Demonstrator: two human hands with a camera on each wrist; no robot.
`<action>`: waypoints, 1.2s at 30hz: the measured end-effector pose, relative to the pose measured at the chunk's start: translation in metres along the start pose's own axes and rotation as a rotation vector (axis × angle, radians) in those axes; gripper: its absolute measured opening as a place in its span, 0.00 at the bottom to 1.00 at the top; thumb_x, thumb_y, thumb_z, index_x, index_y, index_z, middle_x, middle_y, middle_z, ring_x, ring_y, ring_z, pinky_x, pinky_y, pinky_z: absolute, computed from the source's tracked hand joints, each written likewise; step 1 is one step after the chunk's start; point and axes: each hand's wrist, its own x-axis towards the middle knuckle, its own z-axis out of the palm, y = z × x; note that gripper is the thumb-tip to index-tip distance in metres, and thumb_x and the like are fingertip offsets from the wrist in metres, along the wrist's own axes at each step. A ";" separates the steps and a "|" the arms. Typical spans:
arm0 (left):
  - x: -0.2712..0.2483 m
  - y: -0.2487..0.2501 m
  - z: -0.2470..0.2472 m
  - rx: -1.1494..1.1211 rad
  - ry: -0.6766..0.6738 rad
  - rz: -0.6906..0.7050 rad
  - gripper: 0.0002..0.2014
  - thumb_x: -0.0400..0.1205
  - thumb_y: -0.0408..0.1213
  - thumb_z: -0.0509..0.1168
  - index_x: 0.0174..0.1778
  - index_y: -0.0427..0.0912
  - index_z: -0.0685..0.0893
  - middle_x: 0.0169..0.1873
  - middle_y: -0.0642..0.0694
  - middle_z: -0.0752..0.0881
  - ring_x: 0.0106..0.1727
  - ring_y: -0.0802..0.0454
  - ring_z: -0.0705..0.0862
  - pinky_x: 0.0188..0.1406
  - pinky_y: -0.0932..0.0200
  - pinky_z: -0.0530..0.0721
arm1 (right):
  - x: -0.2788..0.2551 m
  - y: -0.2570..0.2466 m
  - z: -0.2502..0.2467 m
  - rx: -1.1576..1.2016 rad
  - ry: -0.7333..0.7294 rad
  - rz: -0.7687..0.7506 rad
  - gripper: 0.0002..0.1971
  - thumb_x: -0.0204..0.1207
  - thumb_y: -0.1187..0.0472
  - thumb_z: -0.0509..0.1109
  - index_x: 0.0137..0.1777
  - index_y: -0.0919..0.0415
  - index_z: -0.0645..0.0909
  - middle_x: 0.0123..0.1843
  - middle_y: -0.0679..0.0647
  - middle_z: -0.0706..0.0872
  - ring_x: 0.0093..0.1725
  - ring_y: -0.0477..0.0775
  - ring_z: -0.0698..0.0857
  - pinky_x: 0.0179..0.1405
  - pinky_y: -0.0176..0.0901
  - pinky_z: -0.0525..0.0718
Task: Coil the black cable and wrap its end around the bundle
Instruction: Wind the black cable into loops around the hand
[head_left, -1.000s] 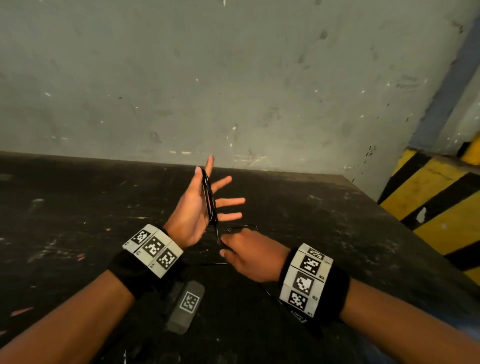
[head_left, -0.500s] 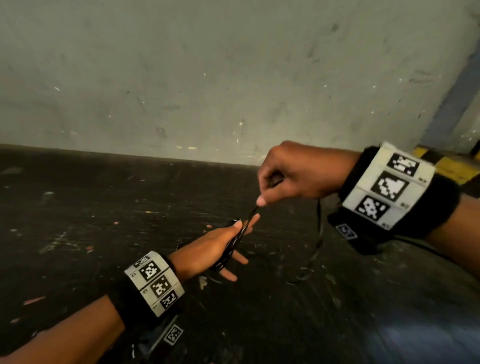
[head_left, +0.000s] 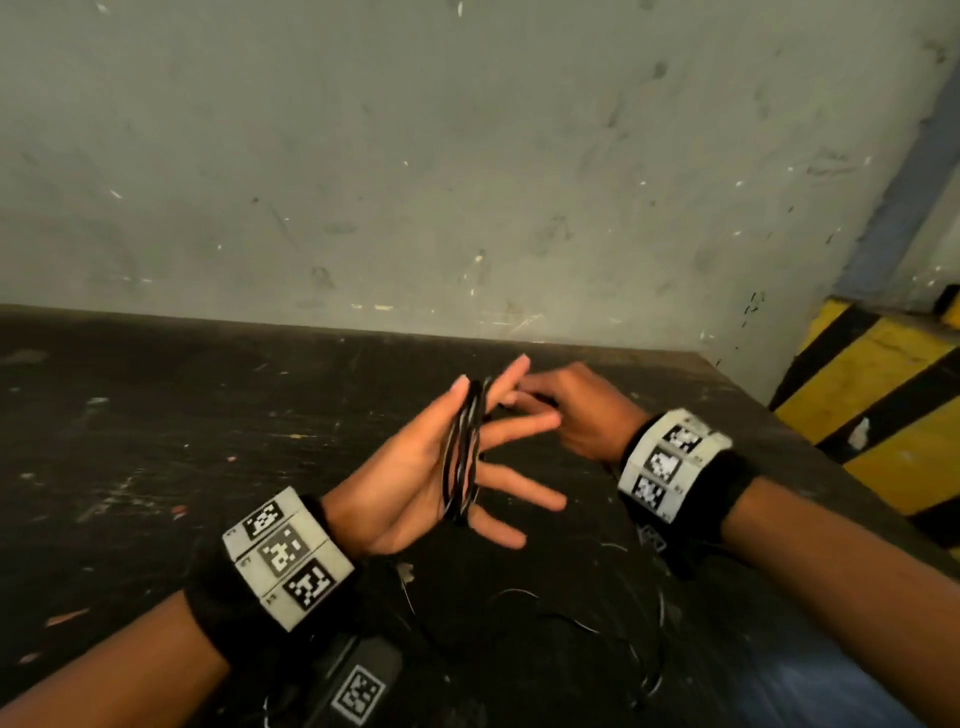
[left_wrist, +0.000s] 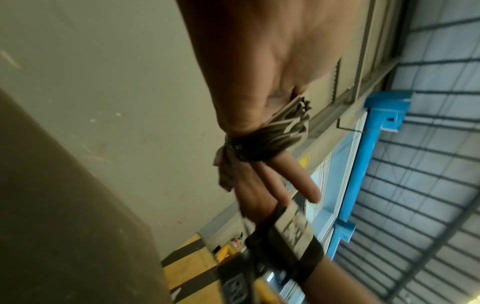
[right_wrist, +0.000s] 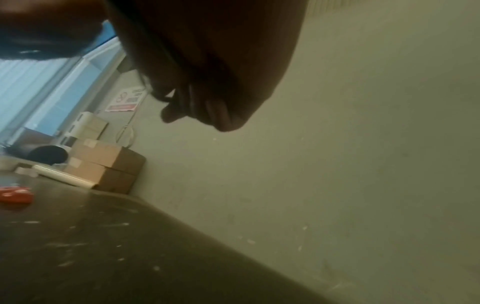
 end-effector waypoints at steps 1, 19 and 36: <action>0.005 0.004 -0.001 -0.050 0.016 0.040 0.24 0.82 0.60 0.42 0.75 0.71 0.64 0.74 0.47 0.77 0.59 0.35 0.87 0.35 0.46 0.91 | -0.004 -0.004 0.009 0.027 0.018 0.006 0.16 0.78 0.47 0.54 0.40 0.56 0.78 0.36 0.60 0.88 0.33 0.52 0.82 0.37 0.56 0.84; 0.044 -0.015 -0.043 0.578 0.524 0.106 0.21 0.83 0.60 0.40 0.74 0.77 0.55 0.79 0.50 0.67 0.45 0.64 0.88 0.35 0.69 0.87 | -0.022 -0.071 -0.011 0.230 -0.315 0.074 0.09 0.80 0.62 0.64 0.44 0.66 0.82 0.23 0.44 0.76 0.19 0.39 0.76 0.27 0.32 0.75; 0.016 -0.012 0.000 0.259 -0.127 -0.183 0.29 0.71 0.71 0.53 0.71 0.80 0.63 0.78 0.48 0.71 0.52 0.37 0.88 0.33 0.46 0.91 | 0.011 -0.014 -0.096 0.030 -0.133 -0.036 0.17 0.67 0.48 0.76 0.31 0.64 0.84 0.21 0.52 0.77 0.21 0.43 0.71 0.22 0.30 0.65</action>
